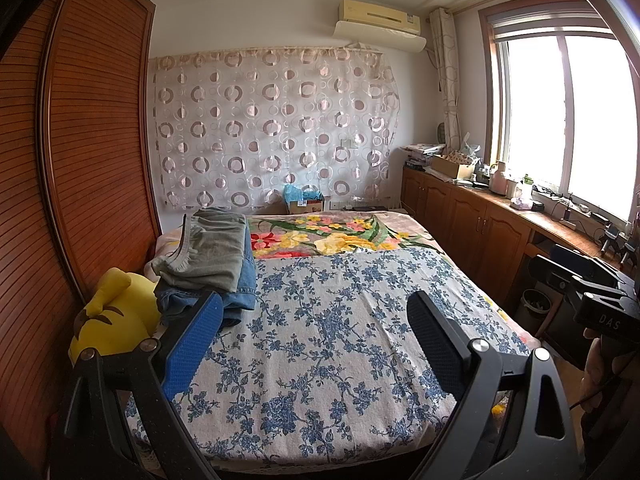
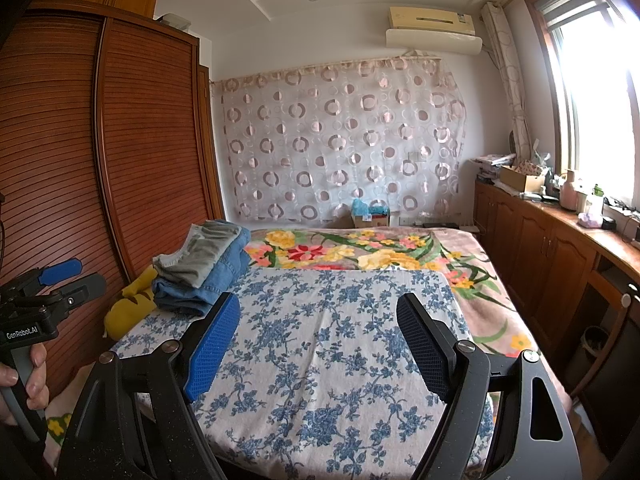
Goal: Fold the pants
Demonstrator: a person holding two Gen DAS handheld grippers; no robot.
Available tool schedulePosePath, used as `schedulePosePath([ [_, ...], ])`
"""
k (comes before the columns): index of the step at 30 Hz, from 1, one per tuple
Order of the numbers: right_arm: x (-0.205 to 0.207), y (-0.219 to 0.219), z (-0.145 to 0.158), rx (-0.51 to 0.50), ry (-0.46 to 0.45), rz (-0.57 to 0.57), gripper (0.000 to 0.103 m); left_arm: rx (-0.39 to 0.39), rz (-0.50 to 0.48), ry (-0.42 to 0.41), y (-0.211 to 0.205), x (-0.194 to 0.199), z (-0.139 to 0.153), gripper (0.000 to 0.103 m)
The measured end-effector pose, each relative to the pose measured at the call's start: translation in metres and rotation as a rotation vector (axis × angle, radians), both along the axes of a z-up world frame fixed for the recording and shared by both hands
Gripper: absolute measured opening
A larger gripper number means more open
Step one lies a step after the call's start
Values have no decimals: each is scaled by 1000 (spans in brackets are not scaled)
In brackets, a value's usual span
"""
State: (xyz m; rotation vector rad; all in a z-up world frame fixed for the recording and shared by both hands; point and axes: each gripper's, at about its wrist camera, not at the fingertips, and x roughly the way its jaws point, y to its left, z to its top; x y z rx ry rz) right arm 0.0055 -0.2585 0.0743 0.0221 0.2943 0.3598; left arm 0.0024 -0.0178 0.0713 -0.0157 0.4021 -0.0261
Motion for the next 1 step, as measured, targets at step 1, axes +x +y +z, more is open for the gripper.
schedulePosePath([
  [1, 0, 0, 0, 0, 0, 0, 82, 1, 0, 0, 0, 0, 0, 94],
])
